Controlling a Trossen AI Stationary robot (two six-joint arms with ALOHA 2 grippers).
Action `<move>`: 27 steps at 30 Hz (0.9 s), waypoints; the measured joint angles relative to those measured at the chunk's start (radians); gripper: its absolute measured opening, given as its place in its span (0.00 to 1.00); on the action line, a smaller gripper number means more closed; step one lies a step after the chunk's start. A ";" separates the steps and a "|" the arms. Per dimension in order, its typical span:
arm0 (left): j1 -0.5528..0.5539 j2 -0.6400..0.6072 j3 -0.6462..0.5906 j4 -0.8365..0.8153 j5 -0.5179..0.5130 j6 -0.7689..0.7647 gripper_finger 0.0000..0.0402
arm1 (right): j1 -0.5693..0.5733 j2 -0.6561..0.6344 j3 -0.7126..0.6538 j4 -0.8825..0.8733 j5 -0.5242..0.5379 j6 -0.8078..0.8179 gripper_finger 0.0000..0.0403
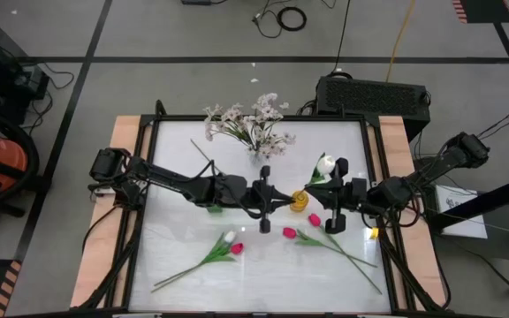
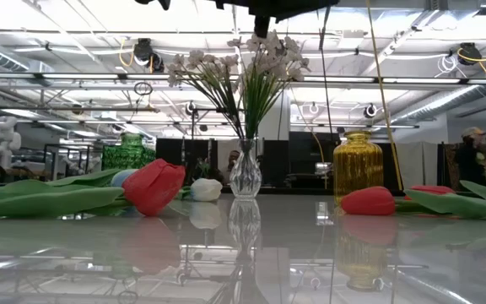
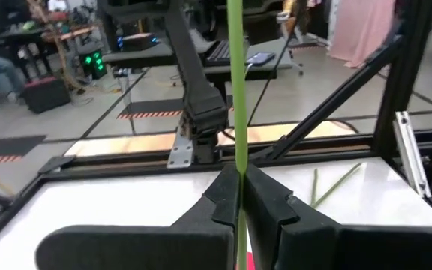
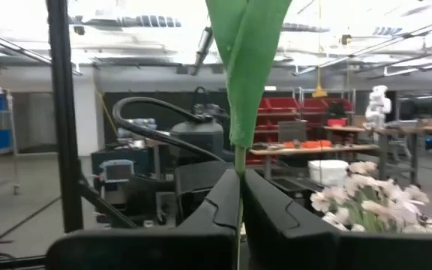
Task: Sort flowers into vase by color
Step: Put the top right white flower into the yellow vase
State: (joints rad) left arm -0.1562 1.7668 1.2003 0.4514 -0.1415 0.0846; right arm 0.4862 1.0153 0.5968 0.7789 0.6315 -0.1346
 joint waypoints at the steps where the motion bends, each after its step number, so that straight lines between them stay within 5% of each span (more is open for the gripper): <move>1: 0.000 0.000 0.000 -0.001 -0.002 -0.016 0.04 | 0.000 0.000 0.000 -0.001 0.001 0.000 0.01; 6: 0.000 0.000 0.000 -0.010 0.001 -0.061 0.14 | 0.000 0.000 0.000 0.000 0.003 0.003 0.00; 17: -0.013 -0.047 0.000 -0.125 0.003 -0.133 0.63 | 0.010 -0.041 0.000 -0.060 0.002 0.037 0.00; 27: -0.077 -0.256 0.000 -0.501 0.007 -0.133 0.69 | 0.034 -0.113 0.000 -0.229 0.011 0.120 0.00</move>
State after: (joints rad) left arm -0.2335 1.5108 1.2003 -0.0496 -0.1345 -0.0483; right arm 0.5198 0.9026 0.5968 0.5504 0.6424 -0.0145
